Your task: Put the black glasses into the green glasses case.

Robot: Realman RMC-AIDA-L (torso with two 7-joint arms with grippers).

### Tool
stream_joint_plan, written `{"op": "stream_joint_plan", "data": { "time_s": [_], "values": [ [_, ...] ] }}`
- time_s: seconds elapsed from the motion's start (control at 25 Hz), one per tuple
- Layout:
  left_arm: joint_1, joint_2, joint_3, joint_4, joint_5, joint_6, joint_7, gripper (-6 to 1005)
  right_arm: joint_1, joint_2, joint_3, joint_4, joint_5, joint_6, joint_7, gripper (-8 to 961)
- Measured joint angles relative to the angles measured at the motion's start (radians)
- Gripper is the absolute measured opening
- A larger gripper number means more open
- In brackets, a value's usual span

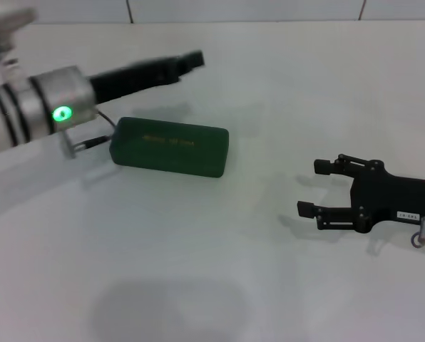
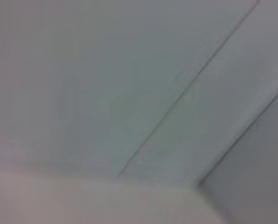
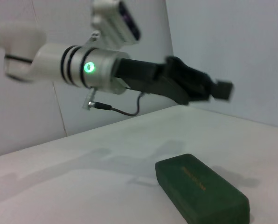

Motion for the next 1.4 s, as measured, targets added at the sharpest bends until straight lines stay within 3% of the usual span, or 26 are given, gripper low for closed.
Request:
{"op": "stream_joint_plan", "data": {
  "time_s": [0.08, 0.16, 0.24, 0.36, 0.52, 0.56, 0.8, 1.08, 1.2, 1.4],
  "values": [
    [-0.004, 0.006, -0.116, -0.134, -0.048, 0.114, 0.259, 113, -0.002, 0.000, 0.001, 0.000, 0.002, 0.000, -0.002, 872],
    [0.026, -0.006, -0.170, -0.185, -0.061, 0.147, 0.488, 113, -0.006, 0.000, 0.005, 0.000, 0.004, 0.000, -0.006, 873],
    [0.078, -0.028, -0.186, -0.187, -0.079, 0.112, 0.694, 114, -0.008, 0.000, 0.008, 0.000, 0.005, 0.005, -0.012, 873],
    [0.125, -0.034, -0.170, -0.202, -0.130, 0.056, 0.855, 115, -0.009, 0.000, 0.014, 0.000, 0.009, 0.014, -0.024, 873],
    [0.141, -0.028, -0.162, -0.224, -0.137, 0.055, 0.870, 116, -0.018, 0.000, 0.053, 0.000, 0.013, 0.014, -0.034, 873],
    [0.175, -0.026, -0.162, -0.207, -0.139, 0.091, 0.868, 116, -0.019, 0.000, 0.067, 0.000, 0.013, 0.013, -0.040, 873],
    [0.258, -0.008, -0.163, -0.114, -0.071, 0.233, 0.841, 337, -0.031, -0.011, 0.106, -0.026, 0.014, -0.016, -0.061, 872],
    [0.342, 0.035, -0.169, 0.015, 0.151, 0.452, 0.734, 570, -0.064, -0.049, 0.110, -0.036, -0.004, -0.239, -0.142, 873],
    [0.355, 0.050, -0.171, 0.013, 0.230, 0.505, 0.704, 666, -0.083, -0.044, 0.104, -0.030, -0.018, -0.299, -0.181, 873],
    [0.376, 0.047, -0.177, 0.011, 0.295, 0.515, 0.702, 808, -0.088, -0.013, 0.103, -0.023, -0.128, -0.325, -0.187, 872]
  ]
}}
